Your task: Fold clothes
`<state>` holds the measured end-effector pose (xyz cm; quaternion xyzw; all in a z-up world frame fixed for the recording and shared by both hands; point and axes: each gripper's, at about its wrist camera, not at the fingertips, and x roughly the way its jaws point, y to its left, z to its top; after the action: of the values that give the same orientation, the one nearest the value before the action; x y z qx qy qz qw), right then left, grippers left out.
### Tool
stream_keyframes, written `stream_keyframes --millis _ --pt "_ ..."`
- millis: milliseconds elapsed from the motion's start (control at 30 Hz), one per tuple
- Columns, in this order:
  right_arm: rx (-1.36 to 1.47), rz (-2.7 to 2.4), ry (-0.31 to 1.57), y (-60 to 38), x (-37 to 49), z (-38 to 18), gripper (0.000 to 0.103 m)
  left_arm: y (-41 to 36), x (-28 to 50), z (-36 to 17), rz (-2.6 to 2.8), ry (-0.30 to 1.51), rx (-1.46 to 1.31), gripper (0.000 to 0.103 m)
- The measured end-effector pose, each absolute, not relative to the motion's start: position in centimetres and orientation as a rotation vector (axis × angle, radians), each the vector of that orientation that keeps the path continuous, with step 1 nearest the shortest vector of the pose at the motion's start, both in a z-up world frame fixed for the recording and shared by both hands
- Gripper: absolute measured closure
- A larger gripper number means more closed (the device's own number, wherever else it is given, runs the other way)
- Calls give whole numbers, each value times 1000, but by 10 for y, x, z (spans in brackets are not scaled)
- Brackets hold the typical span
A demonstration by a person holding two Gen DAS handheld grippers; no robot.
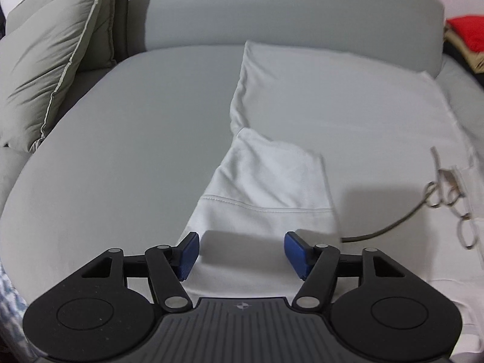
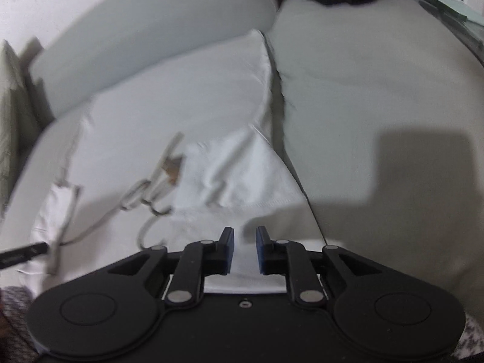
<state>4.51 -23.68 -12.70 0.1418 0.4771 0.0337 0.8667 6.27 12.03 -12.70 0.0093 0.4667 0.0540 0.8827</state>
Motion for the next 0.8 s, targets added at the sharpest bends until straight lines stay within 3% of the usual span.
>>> stream_keyframes --millis 100,200,333,500,667,800 --pt "323 82 973 -239 34 -117 83 113 49 -117 113 951 39 32" --pt "364 90 955 -238 20 -113 78 100 36 -106 84 931 75 21" --pt "401 95 925 -232 3 -106 69 87 18 -94 52 895 136 18" --pt "431 119 881 -226 -18 -92 43 83 -6 -85 25 867 154 14" --pt "426 141 876 -226 -28 -88 36 85 -10 -88 16 872 130 13" --pt "445 116 895 -229 -23 -91 36 93 4 -91 41 882 96 13"
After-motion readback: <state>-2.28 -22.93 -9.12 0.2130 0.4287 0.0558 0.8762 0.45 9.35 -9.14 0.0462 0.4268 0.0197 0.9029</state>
